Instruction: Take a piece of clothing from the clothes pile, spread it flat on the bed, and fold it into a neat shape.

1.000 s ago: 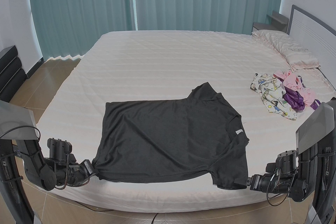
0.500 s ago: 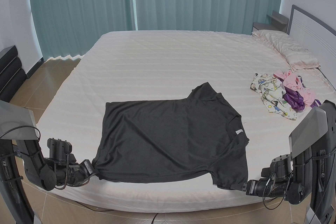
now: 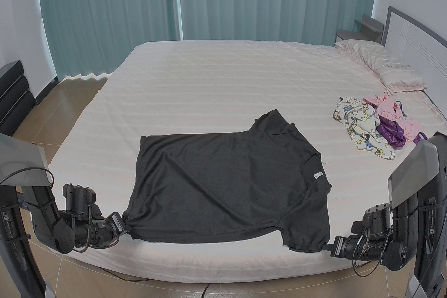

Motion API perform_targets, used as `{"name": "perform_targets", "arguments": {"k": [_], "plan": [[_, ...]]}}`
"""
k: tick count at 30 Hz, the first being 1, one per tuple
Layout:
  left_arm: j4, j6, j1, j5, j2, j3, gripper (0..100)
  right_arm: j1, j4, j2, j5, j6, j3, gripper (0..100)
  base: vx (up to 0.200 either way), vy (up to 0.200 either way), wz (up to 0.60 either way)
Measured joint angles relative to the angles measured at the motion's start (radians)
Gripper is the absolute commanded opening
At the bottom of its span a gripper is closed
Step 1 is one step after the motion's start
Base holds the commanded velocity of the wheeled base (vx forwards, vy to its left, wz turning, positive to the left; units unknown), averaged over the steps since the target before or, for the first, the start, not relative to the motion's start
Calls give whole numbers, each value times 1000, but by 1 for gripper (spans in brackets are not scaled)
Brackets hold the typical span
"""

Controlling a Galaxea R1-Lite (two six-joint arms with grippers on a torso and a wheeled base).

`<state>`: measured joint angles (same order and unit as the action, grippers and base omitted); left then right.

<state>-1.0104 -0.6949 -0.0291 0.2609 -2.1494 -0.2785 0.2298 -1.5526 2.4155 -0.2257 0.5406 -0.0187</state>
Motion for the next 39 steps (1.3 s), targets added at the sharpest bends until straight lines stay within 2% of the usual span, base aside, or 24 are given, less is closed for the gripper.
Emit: {"name": "perform_targets", "arguments": {"k": [3, 9, 15, 22, 23, 32, 39], "plan": [[0, 0, 0, 0, 0, 1, 0, -14, 36, -30, 0, -1, 1, 0, 0, 0, 0], [-2, 3, 0, -2, 7, 15, 0, -26, 229, -144, -5, -17, 1, 0, 0, 0, 0], [-19, 9, -2, -6, 57, 52, 0, -31, 423, -266, -7, -89, 1, 0, 0, 0, 0], [-25, 11, -3, -8, 99, 73, 0, -24, 397, -284, -16, -117, 1, 0, 0, 0, 0], [-25, 11, -3, -8, 100, 74, 0, -21, 377, -275, -16, -117, 1, 100, 0, 0, 0], [-26, 10, -3, -6, 93, 71, 0, 22, 33, -88, 9, -109, -1, 100, 0, 0, 0], [-27, 10, -3, -3, 75, 69, 0, 52, 0, 18, 35, -55, -18, 100, 0, 0, 0]]}}
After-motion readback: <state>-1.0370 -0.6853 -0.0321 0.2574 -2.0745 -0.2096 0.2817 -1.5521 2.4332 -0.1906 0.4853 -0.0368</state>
